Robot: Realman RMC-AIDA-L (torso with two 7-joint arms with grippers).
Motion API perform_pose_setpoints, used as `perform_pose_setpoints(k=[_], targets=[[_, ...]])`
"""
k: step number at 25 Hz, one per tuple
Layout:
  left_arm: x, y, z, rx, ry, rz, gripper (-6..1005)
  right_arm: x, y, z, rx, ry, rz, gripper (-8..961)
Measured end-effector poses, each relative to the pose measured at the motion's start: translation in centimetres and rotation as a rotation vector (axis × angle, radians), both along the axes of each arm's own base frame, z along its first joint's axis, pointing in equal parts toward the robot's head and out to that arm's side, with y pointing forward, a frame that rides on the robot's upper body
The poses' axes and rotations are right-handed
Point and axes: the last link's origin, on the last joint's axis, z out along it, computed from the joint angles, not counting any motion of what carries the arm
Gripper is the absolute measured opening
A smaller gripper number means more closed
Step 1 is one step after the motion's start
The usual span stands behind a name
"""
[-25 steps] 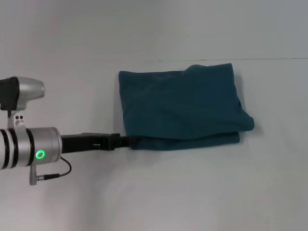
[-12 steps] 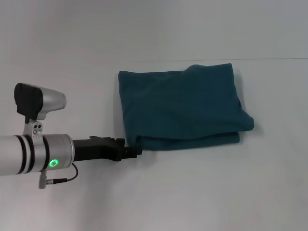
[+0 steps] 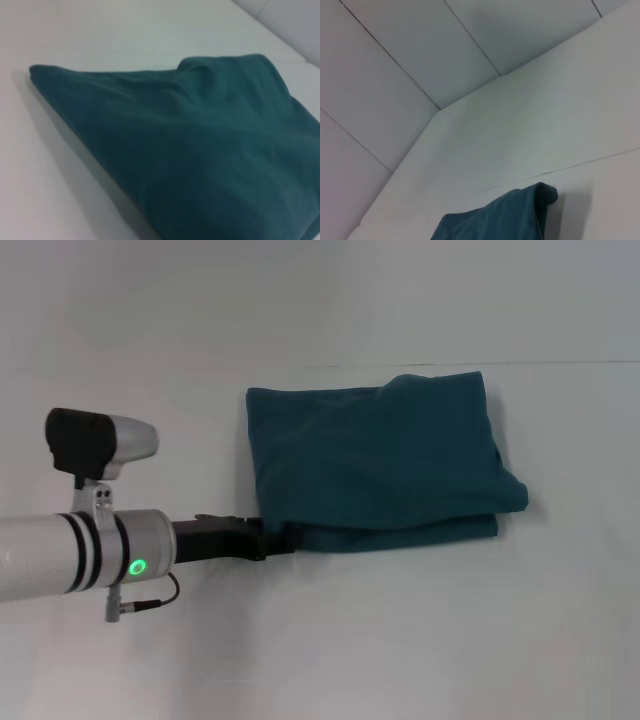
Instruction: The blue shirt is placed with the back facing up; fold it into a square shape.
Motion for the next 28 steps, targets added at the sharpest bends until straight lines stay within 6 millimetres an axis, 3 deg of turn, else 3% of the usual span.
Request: perform_pose_setpoints(k=[15, 28], targets=[[-0.3, 0.5, 0.1, 0.049, 0.008, 0.065, 676, 0.5, -0.3, 0.2, 0.013, 0.021, -0.018, 801], [-3.0, -1.3, 2.6, 0.117, 0.005, 0.120, 676, 0.5, -0.1, 0.7, 0.026, 0.023, -0.020, 808]])
